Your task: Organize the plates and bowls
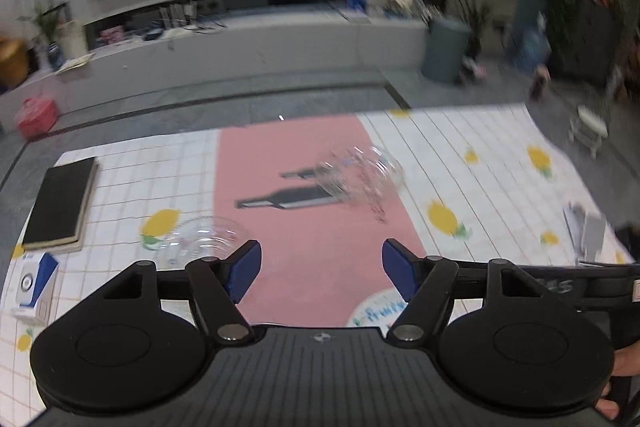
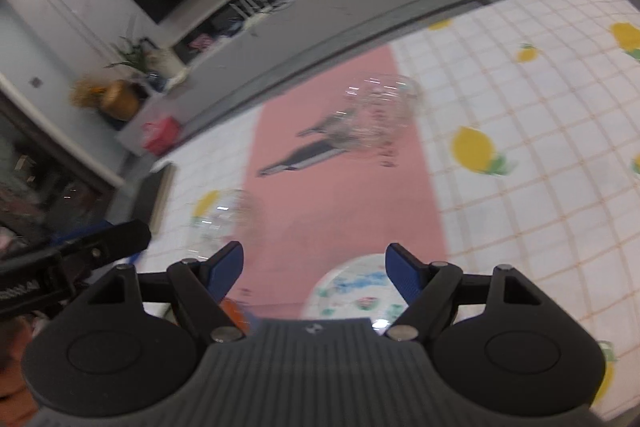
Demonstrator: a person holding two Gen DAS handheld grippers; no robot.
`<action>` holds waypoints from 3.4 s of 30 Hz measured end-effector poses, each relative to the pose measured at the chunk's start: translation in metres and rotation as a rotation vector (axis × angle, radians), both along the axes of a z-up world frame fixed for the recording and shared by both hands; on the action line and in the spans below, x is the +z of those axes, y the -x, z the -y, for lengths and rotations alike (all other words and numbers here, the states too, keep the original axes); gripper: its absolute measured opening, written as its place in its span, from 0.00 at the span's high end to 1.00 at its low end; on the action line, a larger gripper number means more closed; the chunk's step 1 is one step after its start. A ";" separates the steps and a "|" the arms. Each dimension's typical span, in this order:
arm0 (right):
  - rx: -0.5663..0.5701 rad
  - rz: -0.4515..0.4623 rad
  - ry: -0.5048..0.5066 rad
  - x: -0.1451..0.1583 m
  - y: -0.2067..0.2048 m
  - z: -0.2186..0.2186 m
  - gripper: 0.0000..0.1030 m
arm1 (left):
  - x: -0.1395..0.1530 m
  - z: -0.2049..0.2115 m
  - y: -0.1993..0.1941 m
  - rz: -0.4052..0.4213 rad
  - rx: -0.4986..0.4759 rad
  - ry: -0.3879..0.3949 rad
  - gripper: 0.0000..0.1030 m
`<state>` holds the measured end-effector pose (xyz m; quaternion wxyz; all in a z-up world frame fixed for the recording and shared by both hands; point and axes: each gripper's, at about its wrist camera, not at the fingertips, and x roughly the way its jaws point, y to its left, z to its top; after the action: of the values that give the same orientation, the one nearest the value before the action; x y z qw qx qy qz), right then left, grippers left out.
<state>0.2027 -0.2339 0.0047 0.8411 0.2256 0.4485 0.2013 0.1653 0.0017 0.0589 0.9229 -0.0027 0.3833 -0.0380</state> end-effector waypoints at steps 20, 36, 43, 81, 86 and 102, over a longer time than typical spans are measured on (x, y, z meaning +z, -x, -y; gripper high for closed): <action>0.283 -0.138 -0.053 -0.087 -0.141 -0.148 0.29 | -0.133 -0.200 -0.049 -0.114 0.316 0.425 0.27; 0.335 -0.208 -0.154 -0.144 -0.167 -0.172 0.32 | -0.174 -0.193 -0.059 -0.119 0.325 0.375 0.28; 0.359 -0.221 -0.185 -0.146 -0.163 -0.182 0.33 | -0.174 -0.183 -0.060 -0.091 0.326 0.336 0.34; 0.213 -0.456 -0.442 -0.185 -0.156 -0.154 0.91 | -0.203 -0.216 -0.049 -0.029 0.419 0.849 0.44; 0.199 -0.381 -0.452 -0.178 -0.156 -0.149 0.91 | -0.219 -0.218 -0.052 -0.107 0.420 0.960 0.73; 0.201 -0.262 -0.401 -0.144 -0.141 -0.135 0.90 | -0.180 -0.194 -0.052 -0.088 0.312 0.847 0.73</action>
<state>0.3435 -0.0984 -0.1391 0.6899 0.3663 0.5249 0.3380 0.2172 0.1953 -0.1211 0.8179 -0.4392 0.3679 -0.0519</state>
